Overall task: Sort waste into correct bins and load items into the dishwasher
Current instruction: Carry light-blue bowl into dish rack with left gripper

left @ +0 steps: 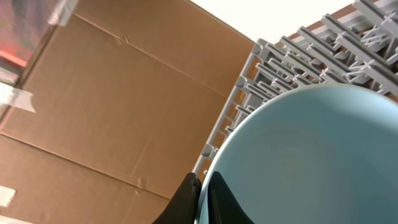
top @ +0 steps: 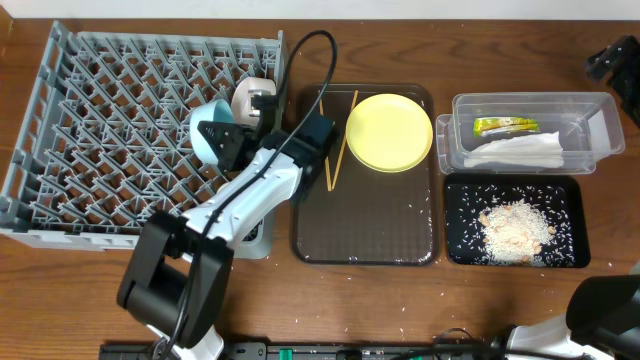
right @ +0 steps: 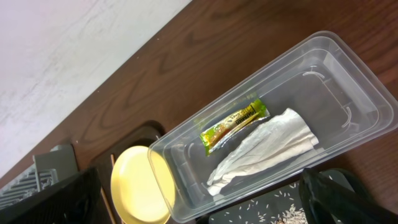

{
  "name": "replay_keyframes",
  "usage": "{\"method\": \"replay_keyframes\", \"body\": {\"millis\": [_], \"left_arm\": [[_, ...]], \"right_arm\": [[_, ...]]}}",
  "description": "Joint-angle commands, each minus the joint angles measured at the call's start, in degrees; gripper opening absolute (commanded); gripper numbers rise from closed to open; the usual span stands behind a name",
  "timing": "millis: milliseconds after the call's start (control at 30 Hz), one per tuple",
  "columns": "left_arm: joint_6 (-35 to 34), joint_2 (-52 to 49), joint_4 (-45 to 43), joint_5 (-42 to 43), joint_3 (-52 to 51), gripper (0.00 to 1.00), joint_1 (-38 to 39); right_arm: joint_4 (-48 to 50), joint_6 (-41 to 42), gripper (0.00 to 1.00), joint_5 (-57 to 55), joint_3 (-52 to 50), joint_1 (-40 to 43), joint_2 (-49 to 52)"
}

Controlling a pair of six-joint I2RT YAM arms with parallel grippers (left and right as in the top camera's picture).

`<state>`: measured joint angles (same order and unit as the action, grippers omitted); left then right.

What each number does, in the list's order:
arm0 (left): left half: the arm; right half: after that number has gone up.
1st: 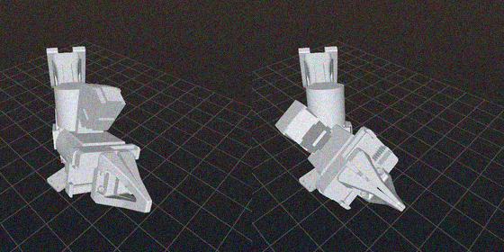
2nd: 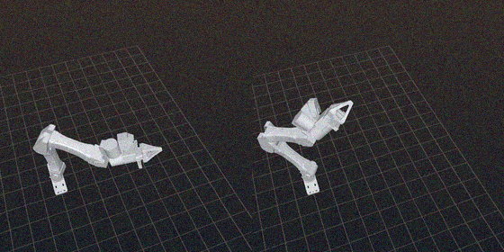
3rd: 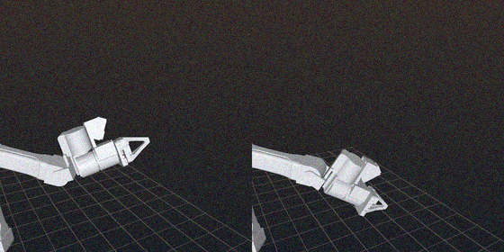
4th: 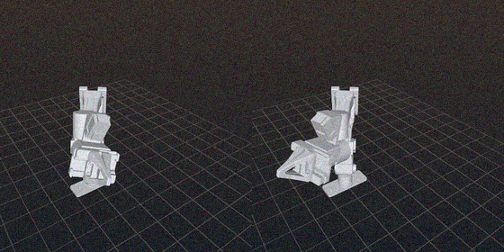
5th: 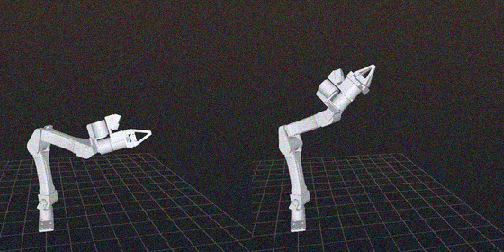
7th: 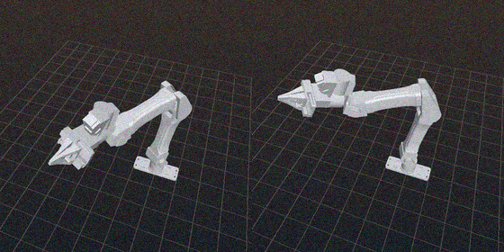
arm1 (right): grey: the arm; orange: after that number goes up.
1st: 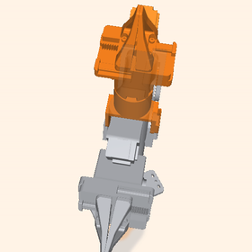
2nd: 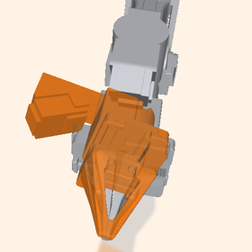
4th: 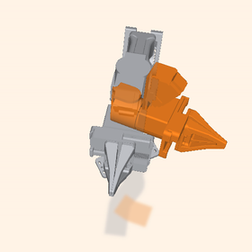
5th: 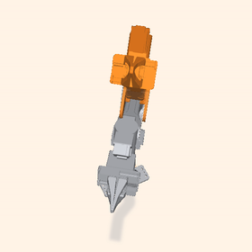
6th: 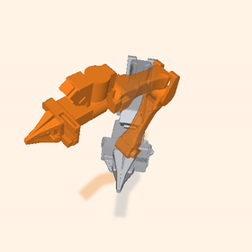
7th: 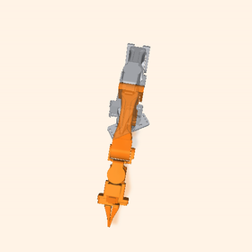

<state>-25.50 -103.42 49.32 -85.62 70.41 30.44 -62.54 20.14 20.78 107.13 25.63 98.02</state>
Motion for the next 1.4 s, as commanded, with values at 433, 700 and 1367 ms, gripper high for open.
{"method": "replay_keyframes", "body": {"millis": [433, 700, 1367], "left_arm": [[-7.8, -0.1, 0.4, -1.0, -7.6, 0.07, -0.2], [-7.6, -0.1, -0.2, 9.7, -7.6, 0.08, 3.4], [-7.1, 19.6, -5.2, 45.3, 0.3, 0.73, 5.1]], "right_arm": [[-0.1, -0.9, 0.99, -0.2, 0.6, -0.4, -0.6], [-0.1, -0.9, 0.99, -0.2, 0.6, -0.4, -0.6], [-0.1, -0.9, 0.99, -0.2, 0.6, -0.4, -0.6]]}}
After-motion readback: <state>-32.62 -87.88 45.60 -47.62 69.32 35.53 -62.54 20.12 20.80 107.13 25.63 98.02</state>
